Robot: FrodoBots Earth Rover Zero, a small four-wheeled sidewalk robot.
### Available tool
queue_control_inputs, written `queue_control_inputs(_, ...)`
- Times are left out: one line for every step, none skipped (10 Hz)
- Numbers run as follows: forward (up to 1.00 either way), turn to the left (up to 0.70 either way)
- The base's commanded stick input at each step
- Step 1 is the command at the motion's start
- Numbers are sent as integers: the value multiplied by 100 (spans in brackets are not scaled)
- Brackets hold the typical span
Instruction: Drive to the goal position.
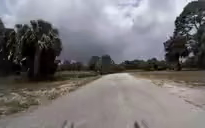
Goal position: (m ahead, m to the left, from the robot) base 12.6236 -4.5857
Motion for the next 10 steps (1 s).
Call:
queue_control_inputs(85,0)
queue_control_inputs(85,-2)
queue_control_inputs(85,-26)
queue_control_inputs(85,-29)
queue_control_inputs(85,-10)
queue_control_inputs(85,0)
queue_control_inputs(85,0)
queue_control_inputs(85,-19)
queue_control_inputs(85,-31)
queue_control_inputs(85,-28)
